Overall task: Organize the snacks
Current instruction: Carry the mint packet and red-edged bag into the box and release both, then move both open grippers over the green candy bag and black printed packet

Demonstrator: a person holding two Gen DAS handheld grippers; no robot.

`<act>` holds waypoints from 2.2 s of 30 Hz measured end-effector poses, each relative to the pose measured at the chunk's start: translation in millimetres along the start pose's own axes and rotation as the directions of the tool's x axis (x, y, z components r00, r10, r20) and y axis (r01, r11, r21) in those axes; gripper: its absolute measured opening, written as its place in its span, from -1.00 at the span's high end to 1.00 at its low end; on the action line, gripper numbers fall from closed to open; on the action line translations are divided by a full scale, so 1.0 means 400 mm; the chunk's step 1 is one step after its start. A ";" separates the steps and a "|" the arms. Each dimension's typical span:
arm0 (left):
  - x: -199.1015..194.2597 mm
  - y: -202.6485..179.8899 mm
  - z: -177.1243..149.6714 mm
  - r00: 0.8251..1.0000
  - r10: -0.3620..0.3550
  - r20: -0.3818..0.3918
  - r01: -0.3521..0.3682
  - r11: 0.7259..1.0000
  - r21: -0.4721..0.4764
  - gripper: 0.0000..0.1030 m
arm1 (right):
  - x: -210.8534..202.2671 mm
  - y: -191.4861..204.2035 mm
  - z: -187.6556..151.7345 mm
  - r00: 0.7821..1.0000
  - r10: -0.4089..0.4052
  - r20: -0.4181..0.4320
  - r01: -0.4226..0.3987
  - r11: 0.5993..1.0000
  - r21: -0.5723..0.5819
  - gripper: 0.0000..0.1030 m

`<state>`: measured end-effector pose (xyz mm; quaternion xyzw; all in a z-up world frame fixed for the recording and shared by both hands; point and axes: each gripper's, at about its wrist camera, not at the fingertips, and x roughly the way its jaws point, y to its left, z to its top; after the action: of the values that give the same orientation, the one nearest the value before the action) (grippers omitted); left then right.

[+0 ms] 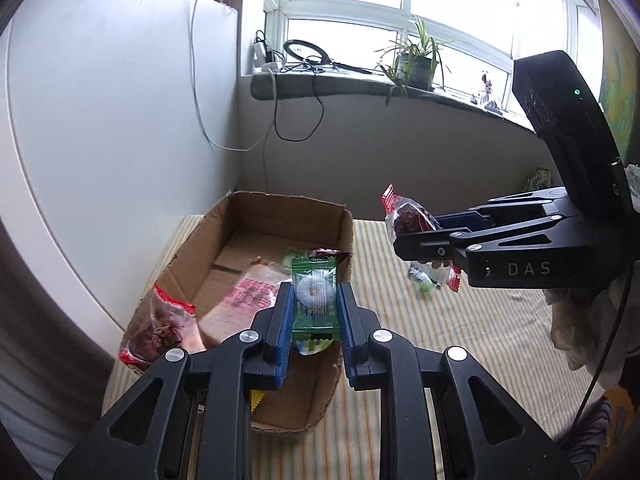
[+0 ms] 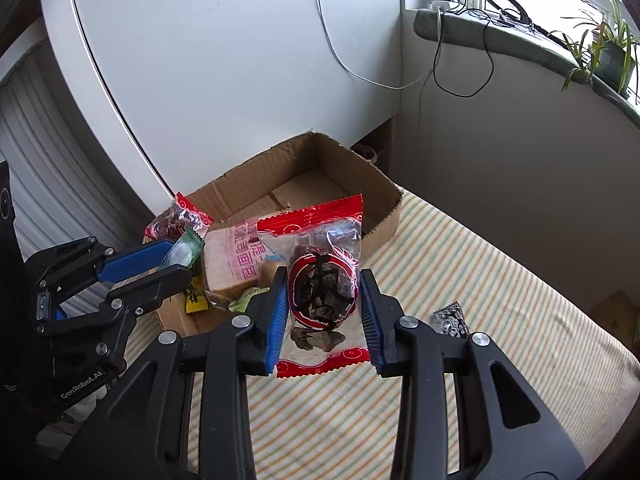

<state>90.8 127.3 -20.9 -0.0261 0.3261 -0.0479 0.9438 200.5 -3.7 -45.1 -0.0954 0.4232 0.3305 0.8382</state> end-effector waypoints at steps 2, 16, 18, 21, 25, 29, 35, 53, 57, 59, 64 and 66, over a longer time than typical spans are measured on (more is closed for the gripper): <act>0.001 0.018 0.000 1.000 0.012 0.006 -0.012 1.000 -0.008 0.62 | 0.021 0.018 0.013 1.000 0.002 -0.005 -0.002 1.000 -0.003 0.32; 0.024 0.084 -0.008 0.999 0.021 0.026 -0.019 0.999 -0.048 0.61 | 0.116 0.073 0.064 0.999 -0.018 -0.049 0.017 1.000 -0.015 0.32; 0.024 0.089 -0.010 0.999 0.020 0.027 -0.018 0.999 -0.051 0.60 | 0.122 0.079 0.067 0.998 -0.018 -0.053 0.017 1.000 -0.016 0.31; 0.022 0.099 -0.012 0.999 0.026 0.029 -0.024 0.998 -0.056 0.58 | 0.127 0.088 0.071 0.998 -0.019 -0.055 0.018 1.000 -0.021 0.31; 0.017 0.106 -0.014 0.999 0.038 0.032 -0.035 0.997 -0.063 0.34 | 0.125 0.101 0.076 0.999 -0.028 -0.044 0.026 0.999 -0.033 0.01; 0.005 0.099 -0.017 0.997 0.054 0.053 -0.051 0.997 -0.057 -0.13 | 0.106 0.099 0.080 0.999 -0.041 -0.007 0.041 0.999 -0.026 -0.40; -0.009 0.096 -0.016 0.996 0.061 0.066 -0.056 0.996 -0.065 -0.13 | 0.088 0.086 0.079 0.998 -0.055 -0.002 0.055 0.998 -0.015 -0.40; -0.040 0.020 -0.005 0.996 0.024 0.089 -0.021 0.999 -0.035 -0.13 | -0.028 -0.062 0.011 0.995 -0.085 0.046 0.083 0.995 0.048 -0.41; -0.031 -0.023 -0.002 0.996 -0.019 0.085 0.020 1.000 -0.018 -0.12 | -0.067 -0.155 -0.037 0.992 -0.121 0.038 0.117 0.989 0.096 -0.41; -0.021 -0.050 0.001 0.996 -0.045 0.077 0.045 0.999 -0.007 -0.12 | -0.079 -0.202 -0.062 0.990 -0.139 0.028 0.134 0.983 0.126 -0.41; 0.009 -0.118 0.005 0.994 -0.095 0.051 0.095 0.995 0.018 -0.12 | -0.081 -0.293 -0.115 0.989 -0.151 -0.003 0.149 0.972 0.179 -0.41; 0.025 -0.138 0.003 0.993 -0.116 0.036 0.115 0.993 0.014 -0.12 | -0.068 -0.316 -0.128 0.987 -0.159 -0.018 0.159 0.971 0.179 -0.41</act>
<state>95.4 71.2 -21.6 -0.0400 0.3063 -0.1041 0.9454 236.2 -135.4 -71.2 -0.0536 0.4437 0.2227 0.8664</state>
